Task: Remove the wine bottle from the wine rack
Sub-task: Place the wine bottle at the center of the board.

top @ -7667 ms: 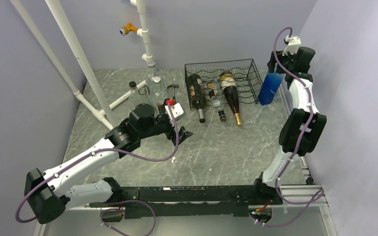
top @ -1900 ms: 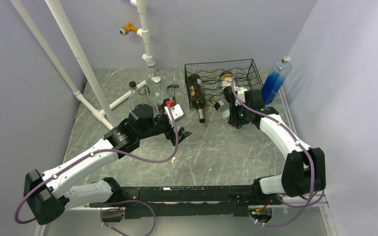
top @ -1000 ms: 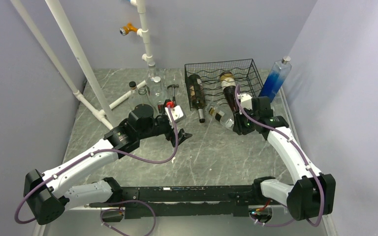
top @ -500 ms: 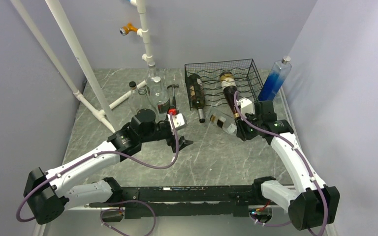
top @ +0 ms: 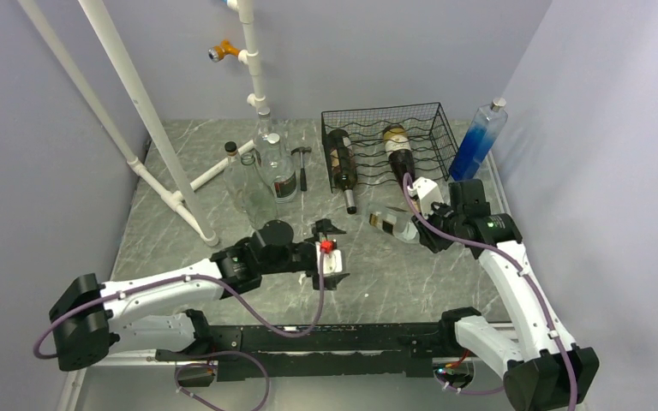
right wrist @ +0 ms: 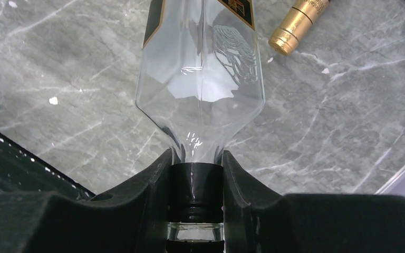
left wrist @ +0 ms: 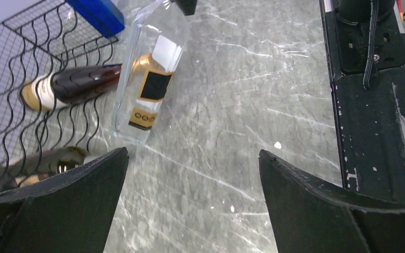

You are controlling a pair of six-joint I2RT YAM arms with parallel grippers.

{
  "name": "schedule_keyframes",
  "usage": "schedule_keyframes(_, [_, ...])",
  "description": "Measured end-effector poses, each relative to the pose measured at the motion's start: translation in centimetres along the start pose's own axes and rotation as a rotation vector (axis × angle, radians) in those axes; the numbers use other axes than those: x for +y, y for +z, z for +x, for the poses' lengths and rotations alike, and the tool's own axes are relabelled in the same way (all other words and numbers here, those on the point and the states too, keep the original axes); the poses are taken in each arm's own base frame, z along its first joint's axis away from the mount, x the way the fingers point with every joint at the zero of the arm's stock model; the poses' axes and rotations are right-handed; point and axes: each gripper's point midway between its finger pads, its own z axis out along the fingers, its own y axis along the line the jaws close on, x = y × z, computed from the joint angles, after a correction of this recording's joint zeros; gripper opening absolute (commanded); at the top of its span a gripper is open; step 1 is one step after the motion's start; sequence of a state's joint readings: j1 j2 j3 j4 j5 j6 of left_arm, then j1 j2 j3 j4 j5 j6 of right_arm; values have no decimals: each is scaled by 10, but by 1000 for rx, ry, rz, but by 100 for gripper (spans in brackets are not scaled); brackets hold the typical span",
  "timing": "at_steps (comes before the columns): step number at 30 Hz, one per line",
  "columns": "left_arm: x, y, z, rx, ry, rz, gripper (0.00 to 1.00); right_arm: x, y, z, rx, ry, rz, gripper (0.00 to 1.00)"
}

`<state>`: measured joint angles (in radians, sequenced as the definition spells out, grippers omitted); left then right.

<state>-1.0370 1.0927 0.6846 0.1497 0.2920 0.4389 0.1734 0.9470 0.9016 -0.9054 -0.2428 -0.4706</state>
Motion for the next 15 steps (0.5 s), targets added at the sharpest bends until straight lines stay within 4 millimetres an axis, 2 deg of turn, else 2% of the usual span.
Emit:
schedule_keyframes(6, [-13, 32, -2, -31, 109, 12, 99, 0, -16, -4, 14, -95, -19, 0])
schedule_keyframes(15, [-8, 79, 12, -64, 144, -85, 100, 7, -32, -10, 23, -177, -79, 0])
